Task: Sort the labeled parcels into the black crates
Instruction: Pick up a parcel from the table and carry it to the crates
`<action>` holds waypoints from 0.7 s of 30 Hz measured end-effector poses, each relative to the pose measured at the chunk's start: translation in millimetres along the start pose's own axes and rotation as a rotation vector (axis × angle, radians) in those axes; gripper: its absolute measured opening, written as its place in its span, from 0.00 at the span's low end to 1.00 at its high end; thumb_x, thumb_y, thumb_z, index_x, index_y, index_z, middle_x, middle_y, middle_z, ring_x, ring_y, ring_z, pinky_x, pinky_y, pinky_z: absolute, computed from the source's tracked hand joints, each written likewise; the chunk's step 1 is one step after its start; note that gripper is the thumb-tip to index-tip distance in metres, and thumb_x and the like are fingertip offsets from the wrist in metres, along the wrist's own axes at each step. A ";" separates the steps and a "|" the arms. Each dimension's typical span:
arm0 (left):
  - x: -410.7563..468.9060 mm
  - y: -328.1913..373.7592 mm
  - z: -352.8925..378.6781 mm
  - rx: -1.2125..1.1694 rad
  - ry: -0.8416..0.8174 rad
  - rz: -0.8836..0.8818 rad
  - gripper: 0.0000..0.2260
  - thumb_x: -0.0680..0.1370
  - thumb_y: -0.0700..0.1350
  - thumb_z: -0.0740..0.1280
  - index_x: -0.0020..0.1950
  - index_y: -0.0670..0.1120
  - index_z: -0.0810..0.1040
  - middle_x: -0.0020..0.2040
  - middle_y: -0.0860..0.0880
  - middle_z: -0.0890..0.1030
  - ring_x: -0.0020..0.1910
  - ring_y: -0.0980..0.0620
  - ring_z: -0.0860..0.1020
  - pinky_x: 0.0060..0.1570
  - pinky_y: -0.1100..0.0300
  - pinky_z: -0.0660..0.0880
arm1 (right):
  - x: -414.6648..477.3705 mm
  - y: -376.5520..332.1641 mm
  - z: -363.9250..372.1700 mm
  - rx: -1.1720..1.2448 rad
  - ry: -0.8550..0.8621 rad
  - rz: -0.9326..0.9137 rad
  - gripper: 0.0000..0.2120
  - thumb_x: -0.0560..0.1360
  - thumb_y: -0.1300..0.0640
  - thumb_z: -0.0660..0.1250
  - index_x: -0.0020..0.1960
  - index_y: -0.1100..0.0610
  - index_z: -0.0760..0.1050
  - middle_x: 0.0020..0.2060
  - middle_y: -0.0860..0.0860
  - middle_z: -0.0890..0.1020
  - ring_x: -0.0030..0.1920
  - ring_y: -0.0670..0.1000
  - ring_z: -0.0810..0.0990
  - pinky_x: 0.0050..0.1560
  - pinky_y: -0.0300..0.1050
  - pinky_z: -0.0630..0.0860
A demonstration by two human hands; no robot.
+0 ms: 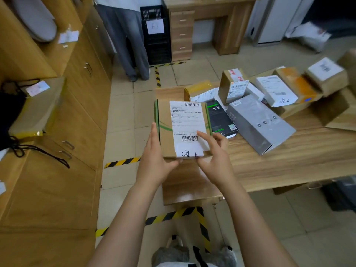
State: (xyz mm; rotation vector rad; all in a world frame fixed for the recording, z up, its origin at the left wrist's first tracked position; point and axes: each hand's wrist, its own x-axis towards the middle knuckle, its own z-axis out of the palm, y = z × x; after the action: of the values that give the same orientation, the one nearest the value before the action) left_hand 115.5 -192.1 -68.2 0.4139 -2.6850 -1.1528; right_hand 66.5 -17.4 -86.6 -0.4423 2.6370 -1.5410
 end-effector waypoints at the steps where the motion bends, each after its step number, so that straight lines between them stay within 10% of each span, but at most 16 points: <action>1: 2.2 9.3 -1.1 -0.006 0.017 0.019 0.56 0.66 0.51 0.79 0.79 0.50 0.40 0.78 0.50 0.59 0.75 0.52 0.60 0.63 0.63 0.62 | 1.3 -4.7 -8.4 -0.010 0.034 -0.036 0.35 0.71 0.66 0.72 0.63 0.32 0.66 0.66 0.46 0.58 0.67 0.42 0.61 0.63 0.26 0.64; 5: 10.3 49.3 -8.3 -0.023 0.105 0.127 0.56 0.68 0.51 0.79 0.79 0.52 0.38 0.78 0.52 0.57 0.73 0.55 0.60 0.58 0.68 0.60 | 8.4 -24.6 -42.5 -0.056 0.188 -0.181 0.38 0.69 0.67 0.73 0.64 0.32 0.66 0.64 0.40 0.57 0.69 0.46 0.62 0.68 0.38 0.67; 9: 16.4 90.2 -20.5 -0.079 0.202 0.255 0.56 0.67 0.50 0.79 0.79 0.52 0.40 0.78 0.50 0.57 0.70 0.60 0.58 0.54 0.81 0.54 | 16.4 -48.0 -78.7 -0.061 0.299 -0.288 0.37 0.68 0.70 0.72 0.66 0.36 0.70 0.68 0.47 0.58 0.69 0.49 0.64 0.65 0.32 0.69; 13: 19.1 125.9 -31.5 -0.131 0.263 0.382 0.53 0.67 0.53 0.78 0.78 0.60 0.43 0.78 0.50 0.59 0.72 0.58 0.62 0.57 0.74 0.63 | 19.2 -70.6 -113.9 -0.077 0.381 -0.387 0.35 0.67 0.69 0.72 0.66 0.41 0.71 0.67 0.48 0.59 0.67 0.36 0.60 0.63 0.24 0.61; 16: 20.1 147.3 -32.1 -0.138 0.287 0.455 0.49 0.67 0.51 0.78 0.77 0.62 0.50 0.78 0.48 0.58 0.68 0.77 0.54 0.53 0.85 0.57 | 18.3 -81.4 -134.0 -0.102 0.444 -0.429 0.34 0.66 0.71 0.73 0.66 0.46 0.73 0.68 0.52 0.60 0.65 0.43 0.62 0.60 0.21 0.59; 21: 20.5 169.8 -27.3 -0.141 0.331 0.529 0.47 0.66 0.49 0.79 0.76 0.63 0.54 0.78 0.47 0.58 0.66 0.81 0.46 0.55 0.86 0.55 | 15.2 -89.0 -163.7 -0.146 0.513 -0.490 0.35 0.66 0.70 0.73 0.68 0.47 0.72 0.71 0.52 0.60 0.67 0.38 0.62 0.63 0.28 0.64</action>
State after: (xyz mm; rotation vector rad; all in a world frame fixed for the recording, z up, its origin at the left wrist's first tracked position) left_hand 73.4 -105.5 75.7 -0.1204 -2.2125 -0.9966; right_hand 40.1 75.8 73.3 -0.8604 3.2261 -1.7921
